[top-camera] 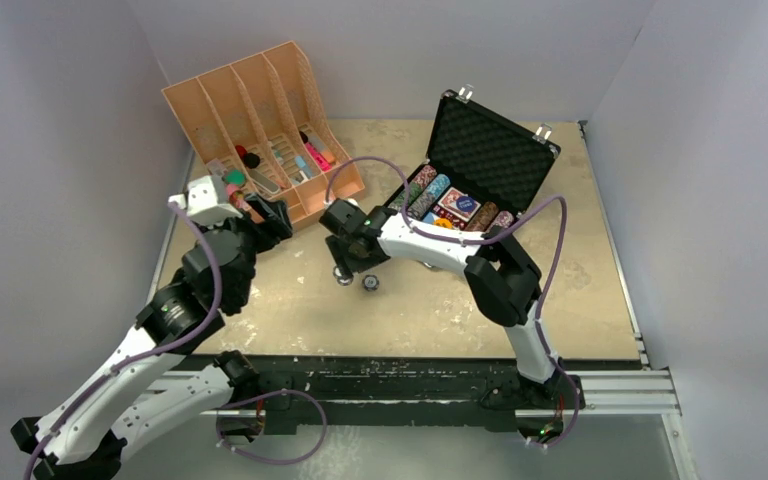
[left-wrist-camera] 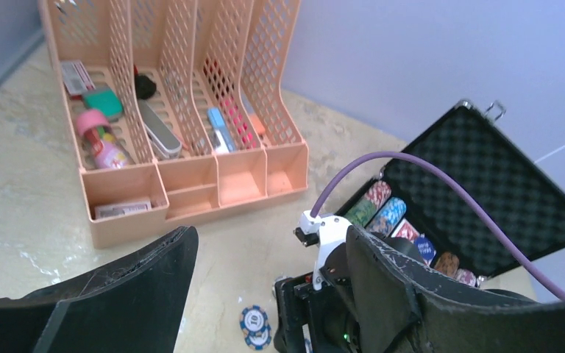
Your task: Pack up texas hold em set
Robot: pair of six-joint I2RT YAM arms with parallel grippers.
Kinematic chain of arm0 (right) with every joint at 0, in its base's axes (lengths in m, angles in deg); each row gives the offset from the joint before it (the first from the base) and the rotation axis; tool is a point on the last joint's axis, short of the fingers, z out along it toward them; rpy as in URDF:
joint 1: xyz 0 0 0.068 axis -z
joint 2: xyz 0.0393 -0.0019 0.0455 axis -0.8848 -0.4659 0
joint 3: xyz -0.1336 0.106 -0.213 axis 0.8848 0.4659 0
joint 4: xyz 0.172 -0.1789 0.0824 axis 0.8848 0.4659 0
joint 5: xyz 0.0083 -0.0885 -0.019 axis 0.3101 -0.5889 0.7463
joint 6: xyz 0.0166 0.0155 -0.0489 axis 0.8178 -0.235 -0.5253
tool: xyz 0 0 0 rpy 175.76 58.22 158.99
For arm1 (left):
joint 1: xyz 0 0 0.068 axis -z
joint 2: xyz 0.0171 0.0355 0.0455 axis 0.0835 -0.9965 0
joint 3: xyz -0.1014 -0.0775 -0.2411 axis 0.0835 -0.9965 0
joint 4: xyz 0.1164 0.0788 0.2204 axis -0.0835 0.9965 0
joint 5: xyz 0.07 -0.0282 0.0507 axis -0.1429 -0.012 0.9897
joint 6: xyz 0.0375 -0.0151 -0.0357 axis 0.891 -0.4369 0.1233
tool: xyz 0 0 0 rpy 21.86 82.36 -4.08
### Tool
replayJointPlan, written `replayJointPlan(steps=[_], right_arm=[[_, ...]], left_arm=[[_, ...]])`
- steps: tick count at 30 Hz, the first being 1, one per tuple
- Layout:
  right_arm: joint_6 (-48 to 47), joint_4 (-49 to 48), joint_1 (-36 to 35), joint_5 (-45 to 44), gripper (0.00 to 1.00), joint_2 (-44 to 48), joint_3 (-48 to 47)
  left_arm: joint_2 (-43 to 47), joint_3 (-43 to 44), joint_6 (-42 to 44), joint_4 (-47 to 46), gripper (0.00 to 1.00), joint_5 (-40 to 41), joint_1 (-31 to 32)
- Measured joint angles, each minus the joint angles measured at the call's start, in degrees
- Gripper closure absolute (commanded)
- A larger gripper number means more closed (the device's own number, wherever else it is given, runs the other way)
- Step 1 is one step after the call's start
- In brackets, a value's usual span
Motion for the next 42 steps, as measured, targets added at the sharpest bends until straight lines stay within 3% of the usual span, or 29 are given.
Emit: replayJointPlan(steps=[6,11,18,30,37,42], right_arm=[[-1.2,-1.6,0.0,-0.1,0.36,-1.7,-9.3],[-2.0,-3.3,0.0,-0.5,0.44,-7.0,-14.4],[-3.0,-4.2,0.0,-0.4,0.51,-12.9,-14.9],[-4.2,-5.1,0.0,1.1,0.6,-13.0,-14.5],[-5.0,-4.5,0.0,4.6,0.59,-11.0,-11.8],[-5.7,-3.5,-0.1,5.3,0.48,-10.8,-11.6]], left_arm=[[1.9,2.9,1.2,0.8,0.27,3.0,0.0],[1.6,2.9,1.6,1.2,0.27,3.4,0.0],[0.8,2.9,1.5,1.3,0.27,3.4,0.0],[0.6,2.8,1.5,1.2,0.27,3.4,0.0],[0.6,1.8,1.4,1.2,0.27,3.4,0.0],[0.6,1.6,1.4,1.2,0.27,3.4,0.0]])
